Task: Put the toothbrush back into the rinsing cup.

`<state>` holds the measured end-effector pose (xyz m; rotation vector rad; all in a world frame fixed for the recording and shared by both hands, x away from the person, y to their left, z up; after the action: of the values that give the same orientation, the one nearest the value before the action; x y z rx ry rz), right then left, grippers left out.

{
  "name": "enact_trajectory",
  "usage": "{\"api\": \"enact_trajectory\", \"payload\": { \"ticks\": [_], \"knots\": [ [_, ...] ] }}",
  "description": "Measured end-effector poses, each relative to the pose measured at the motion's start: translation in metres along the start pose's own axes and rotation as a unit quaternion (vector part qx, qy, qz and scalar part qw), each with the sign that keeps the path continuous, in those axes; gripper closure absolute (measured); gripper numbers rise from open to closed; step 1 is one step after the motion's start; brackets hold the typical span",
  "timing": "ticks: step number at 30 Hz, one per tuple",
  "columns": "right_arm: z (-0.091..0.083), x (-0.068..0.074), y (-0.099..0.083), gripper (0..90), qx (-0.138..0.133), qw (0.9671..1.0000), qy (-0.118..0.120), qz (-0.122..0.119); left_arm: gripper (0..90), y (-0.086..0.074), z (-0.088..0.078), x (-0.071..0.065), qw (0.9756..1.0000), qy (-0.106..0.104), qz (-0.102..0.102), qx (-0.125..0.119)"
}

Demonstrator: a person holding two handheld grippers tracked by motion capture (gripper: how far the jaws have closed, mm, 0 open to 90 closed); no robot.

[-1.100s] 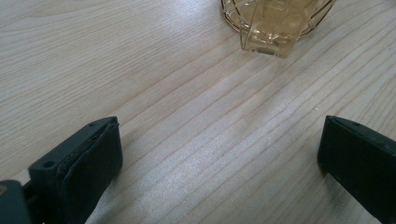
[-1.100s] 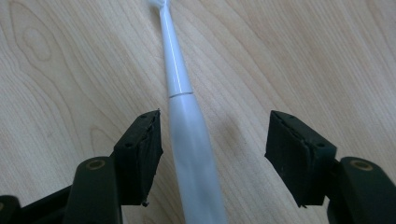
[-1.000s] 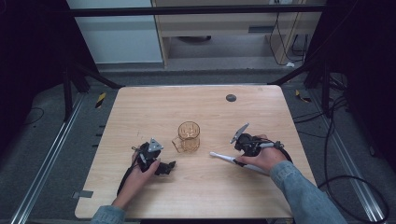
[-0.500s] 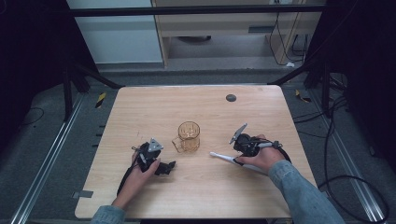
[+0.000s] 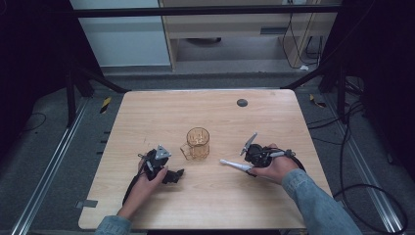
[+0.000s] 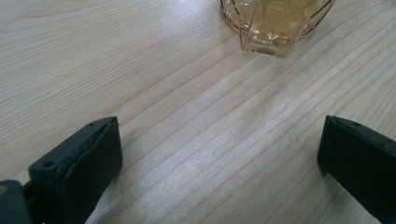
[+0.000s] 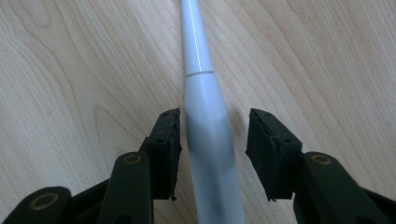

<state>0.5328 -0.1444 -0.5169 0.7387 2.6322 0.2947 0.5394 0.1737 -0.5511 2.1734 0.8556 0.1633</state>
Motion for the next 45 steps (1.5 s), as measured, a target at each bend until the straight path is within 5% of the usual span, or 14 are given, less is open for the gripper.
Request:
{"api": "enact_trajectory", "payload": {
  "ticks": [45],
  "knots": [
    [0.0075,0.0007,-0.0045,63.3,0.016,0.9995,0.019,-0.018,0.0,0.0001,0.0001,0.0001,1.0,-0.001,0.001,0.0]
  ]
}}
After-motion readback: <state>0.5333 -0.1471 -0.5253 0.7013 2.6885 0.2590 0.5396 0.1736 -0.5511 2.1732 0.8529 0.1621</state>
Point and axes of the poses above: each handheld gripper's, and its own axes: z roughly forward along the jaws, y roughly out of its top, x roughly to its left, the point moved 6 cm from there along z, roughly forward along the jaws, and after that the axes turned 14 degrees about -y, right-handed, at the moved point
